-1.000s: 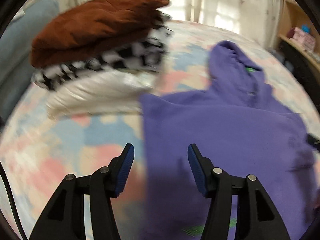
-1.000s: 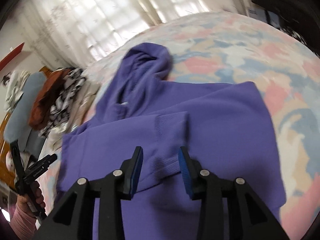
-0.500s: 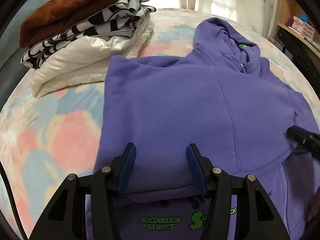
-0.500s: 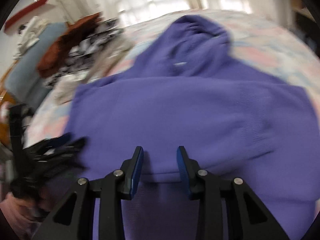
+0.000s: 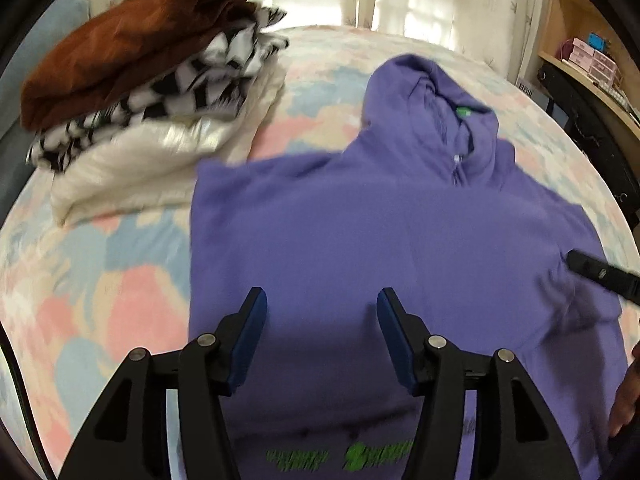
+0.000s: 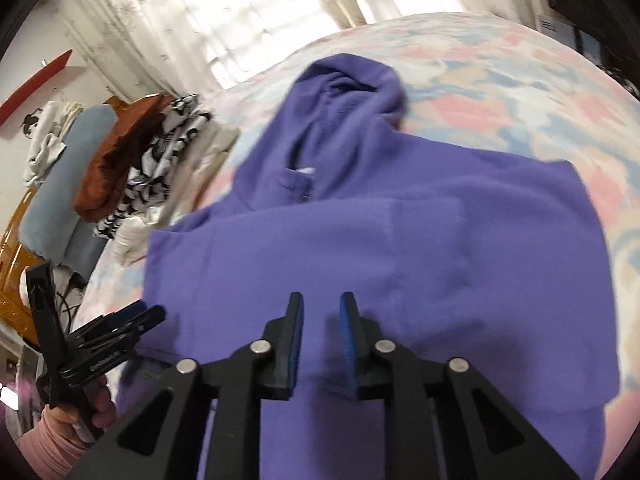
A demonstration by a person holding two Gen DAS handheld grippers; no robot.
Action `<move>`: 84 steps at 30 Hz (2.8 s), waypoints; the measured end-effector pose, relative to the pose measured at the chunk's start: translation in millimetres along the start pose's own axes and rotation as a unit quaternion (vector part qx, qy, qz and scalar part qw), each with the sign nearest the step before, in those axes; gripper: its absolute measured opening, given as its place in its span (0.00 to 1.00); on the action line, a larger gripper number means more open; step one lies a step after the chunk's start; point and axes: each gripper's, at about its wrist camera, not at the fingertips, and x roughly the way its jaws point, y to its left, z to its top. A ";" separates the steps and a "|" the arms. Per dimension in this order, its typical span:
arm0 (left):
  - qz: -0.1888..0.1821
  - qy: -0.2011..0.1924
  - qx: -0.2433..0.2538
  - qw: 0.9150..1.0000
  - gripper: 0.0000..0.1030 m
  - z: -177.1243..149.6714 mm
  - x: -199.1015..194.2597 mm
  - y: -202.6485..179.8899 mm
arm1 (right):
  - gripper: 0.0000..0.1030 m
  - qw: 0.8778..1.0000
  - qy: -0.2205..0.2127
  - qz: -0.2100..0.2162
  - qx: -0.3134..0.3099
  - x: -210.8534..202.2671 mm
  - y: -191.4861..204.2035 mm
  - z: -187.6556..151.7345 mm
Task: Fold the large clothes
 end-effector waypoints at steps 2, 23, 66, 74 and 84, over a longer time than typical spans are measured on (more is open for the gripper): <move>0.001 -0.010 0.000 1.000 0.55 11.6 7.3 -6.6 | 0.23 1.000 0.004 0.005 -0.004 11.0 9.2 4.5; 0.048 -0.003 -0.026 0.998 0.65 31.6 40.9 29.7 | 0.27 0.996 -0.005 -0.076 0.048 6.1 -67.6 26.0; -0.185 0.029 -0.084 0.979 0.82 -259.9 -183.9 100.6 | 0.62 0.997 0.018 0.046 0.066 -240.9 -134.3 -258.9; -0.227 0.041 -0.057 0.971 0.82 -264.1 -174.3 90.9 | 0.59 0.993 0.024 0.104 0.055 -228.9 -122.8 -263.5; -0.286 0.034 -0.082 0.954 0.82 -266.8 -170.3 101.5 | 0.46 0.983 0.021 0.166 0.071 -217.6 -116.0 -262.0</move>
